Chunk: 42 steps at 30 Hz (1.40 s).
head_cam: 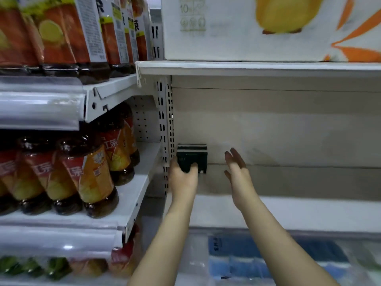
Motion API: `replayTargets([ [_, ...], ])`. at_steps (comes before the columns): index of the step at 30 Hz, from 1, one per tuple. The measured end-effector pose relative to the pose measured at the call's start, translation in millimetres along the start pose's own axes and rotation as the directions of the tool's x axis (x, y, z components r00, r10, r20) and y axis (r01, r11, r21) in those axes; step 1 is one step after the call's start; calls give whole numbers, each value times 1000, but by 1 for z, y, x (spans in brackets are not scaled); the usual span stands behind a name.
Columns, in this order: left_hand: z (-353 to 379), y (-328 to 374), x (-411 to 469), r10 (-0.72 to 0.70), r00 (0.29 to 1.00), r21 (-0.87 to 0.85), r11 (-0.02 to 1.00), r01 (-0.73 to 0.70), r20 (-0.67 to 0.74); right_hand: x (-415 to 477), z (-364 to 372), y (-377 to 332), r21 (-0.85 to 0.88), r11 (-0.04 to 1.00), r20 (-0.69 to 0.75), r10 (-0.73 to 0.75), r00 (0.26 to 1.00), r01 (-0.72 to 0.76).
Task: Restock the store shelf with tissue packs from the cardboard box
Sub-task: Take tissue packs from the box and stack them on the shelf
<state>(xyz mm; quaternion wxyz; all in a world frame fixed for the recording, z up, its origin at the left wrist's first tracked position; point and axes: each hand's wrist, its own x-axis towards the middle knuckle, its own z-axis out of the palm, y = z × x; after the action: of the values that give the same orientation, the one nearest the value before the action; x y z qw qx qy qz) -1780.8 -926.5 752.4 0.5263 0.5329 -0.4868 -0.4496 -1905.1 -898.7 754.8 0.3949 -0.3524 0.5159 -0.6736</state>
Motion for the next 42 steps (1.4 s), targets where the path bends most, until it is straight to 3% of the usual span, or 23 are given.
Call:
replayTargets([
  [5,7,25,-76,58,980,-108,993,-38,192,-50,-42,-21,46,998,96,-55,994,50],
  [14,16,15,-211,51,975,-161,987,-15,217,-141,-144,-22,47,999,150,-17,989,10],
  [22,0,-33,-258,-104,954,-87,987,134,281,-196,-171,27,46,990,112,130,985,-135],
  [30,-27,-97,-255,-289,893,-31,948,318,345,-229,-168,85,1,966,-24,260,965,-260],
  [42,-42,-244,-281,-511,737,146,852,503,443,-293,-227,219,-119,815,-209,538,817,-568],
])
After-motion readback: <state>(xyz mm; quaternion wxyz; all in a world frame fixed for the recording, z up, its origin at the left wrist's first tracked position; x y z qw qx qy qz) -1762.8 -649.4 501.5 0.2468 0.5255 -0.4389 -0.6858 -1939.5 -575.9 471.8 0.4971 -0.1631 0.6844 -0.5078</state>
